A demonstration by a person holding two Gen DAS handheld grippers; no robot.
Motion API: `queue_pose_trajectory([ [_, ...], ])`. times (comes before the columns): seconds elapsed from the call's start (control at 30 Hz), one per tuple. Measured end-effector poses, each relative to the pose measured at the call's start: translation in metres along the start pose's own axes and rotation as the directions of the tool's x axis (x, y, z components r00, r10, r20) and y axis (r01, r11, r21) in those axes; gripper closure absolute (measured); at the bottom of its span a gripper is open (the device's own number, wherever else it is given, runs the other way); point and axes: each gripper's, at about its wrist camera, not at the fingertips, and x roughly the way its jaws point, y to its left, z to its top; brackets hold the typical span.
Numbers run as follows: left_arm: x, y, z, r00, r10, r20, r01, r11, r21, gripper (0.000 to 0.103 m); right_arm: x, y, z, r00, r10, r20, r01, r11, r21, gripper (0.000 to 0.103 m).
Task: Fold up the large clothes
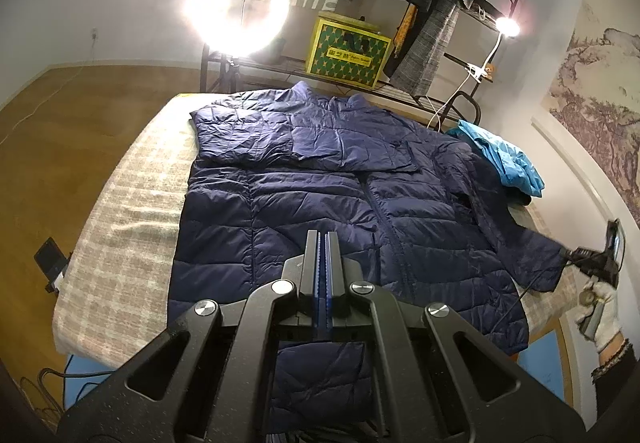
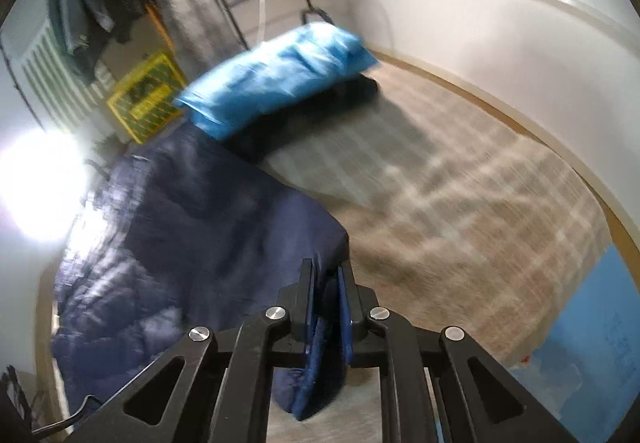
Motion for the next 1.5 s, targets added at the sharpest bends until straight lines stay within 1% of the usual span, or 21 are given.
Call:
queue_pose_trajectory([
  [0.13, 0.001, 0.001, 0.0, 1.0, 0.001, -0.001, -0.001, 1.0, -0.004, 0.103, -0.02, 0.041, 0.01, 0.997, 0.066, 0.041, -0.064, 0.997, -0.049, 0.095],
  [0.27, 0.006, 0.01, 0.0, 1.0, -0.004, -0.005, 0.004, 1.0, -0.021, 0.103, -0.035, 0.097, 0.018, 0.987, 0.149, 0.061, -0.139, 0.981, -0.136, 0.095],
  [0.37, 0.01, 0.015, 0.0, 1.0, 0.0, -0.007, 0.0, 0.999, -0.033, 0.103, -0.042, 0.145, 0.022, 0.973, 0.221, 0.067, -0.203, 0.957, -0.207, 0.095],
  [0.47, 0.012, 0.021, 0.001, 1.0, 0.001, -0.01, -0.002, 0.999, -0.044, 0.103, -0.046, 0.196, 0.019, 0.954, 0.297, 0.049, -0.272, 0.921, -0.279, 0.095],
  [0.6, 0.014, 0.028, 0.001, 1.0, 0.011, -0.012, -0.012, 0.999, -0.05, 0.103, -0.039, 0.265, 0.006, 0.931, 0.364, 0.0, -0.338, 0.865, -0.371, 0.095],
  [0.73, 0.013, 0.036, 0.001, 1.0, 0.022, -0.015, -0.023, 0.998, -0.066, 0.103, -0.023, 0.316, -0.01, 0.913, 0.404, -0.063, -0.389, 0.811, -0.437, 0.095],
  [0.83, 0.013, 0.043, 0.002, 0.999, 0.035, -0.016, -0.036, 0.996, -0.079, 0.103, -0.009, 0.348, -0.027, 0.901, 0.417, -0.122, -0.422, 0.774, -0.472, 0.095],
  [0.9, 0.013, 0.049, 0.002, 0.999, 0.041, -0.015, -0.042, 0.995, -0.091, 0.103, 0.003, 0.371, -0.041, 0.885, 0.43, -0.179, -0.46, 0.741, -0.489, 0.095],
  [0.97, 0.012, 0.054, 0.003, 0.999, 0.05, -0.013, -0.051, 0.994, -0.102, 0.103, 0.013, 0.389, -0.053, 0.877, 0.43, -0.213, -0.475, 0.715, -0.513, 0.095],
  [1.0, 0.011, 0.057, 0.003, 0.998, 0.056, -0.013, -0.057, 0.993, -0.108, 0.103, 0.02, 0.405, -0.062, 0.873, 0.428, -0.234, -0.484, 0.694, -0.533, 0.095],
  [1.1, 0.012, 0.063, 0.005, 0.997, 0.07, -0.018, -0.072, 0.991, -0.113, 0.103, 0.041, 0.435, -0.078, 0.861, 0.418, -0.29, -0.507, 0.656, -0.559, 0.095],
  [1.13, 0.013, 0.065, 0.005, 0.997, 0.078, -0.021, -0.08, 0.99, -0.114, 0.103, 0.047, 0.442, -0.082, 0.86, 0.414, -0.299, -0.509, 0.649, -0.566, 0.095],
  [1.2, 0.017, 0.068, 0.005, 0.996, 0.086, -0.03, -0.089, 0.989, -0.117, 0.103, 0.059, 0.455, -0.09, 0.858, 0.404, -0.316, -0.512, 0.632, -0.582, 0.088],
  [1.23, 0.019, 0.068, 0.005, 0.996, 0.086, -0.034, -0.089, 0.989, -0.118, 0.103, 0.064, 0.458, -0.093, 0.855, 0.405, -0.323, -0.517, 0.626, -0.584, 0.081],
  [1.27, 0.021, 0.069, 0.006, 0.996, 0.086, -0.039, -0.09, 0.989, -0.117, 0.103, 0.066, 0.459, -0.094, 0.849, 0.413, -0.329, -0.527, 0.619, -0.583, 0.069],
  [1.33, 0.028, 0.07, 0.006, 0.995, 0.081, -0.051, -0.087, 0.989, -0.119, 0.103, 0.066, 0.458, -0.093, 0.84, 0.428, -0.332, -0.54, 0.617, -0.572, 0.063],
  [1.37, 0.032, 0.07, 0.006, 0.996, 0.075, -0.058, -0.082, 0.989, -0.123, 0.103, 0.065, 0.455, -0.09, 0.832, 0.442, -0.336, -0.553, 0.613, -0.564, 0.059],
  [1.4, 0.037, 0.069, 0.007, 0.996, 0.064, -0.066, -0.072, 0.989, -0.129, 0.103, 0.061, 0.45, -0.088, 0.818, 0.462, -0.342, -0.573, 0.605, -0.553, 0.057],
  [1.43, 0.043, 0.069, 0.008, 0.996, 0.048, -0.075, -0.058, 0.989, -0.139, 0.103, 0.056, 0.445, -0.085, 0.81, 0.479, -0.339, -0.584, 0.6, -0.547, 0.053],
  [1.47, 0.05, 0.068, 0.009, 0.996, 0.028, -0.086, -0.041, 0.988, -0.149, 0.103, 0.05, 0.438, -0.082, 0.807, 0.488, -0.331, -0.586, 0.596, -0.549, 0.049],
  [1.5, 0.057, 0.067, 0.01, 0.995, 0.006, -0.098, -0.022, 0.987, -0.157, 0.103, 0.043, 0.43, -0.078, 0.81, 0.493, -0.317, -0.579, 0.594, -0.559, 0.048],
])
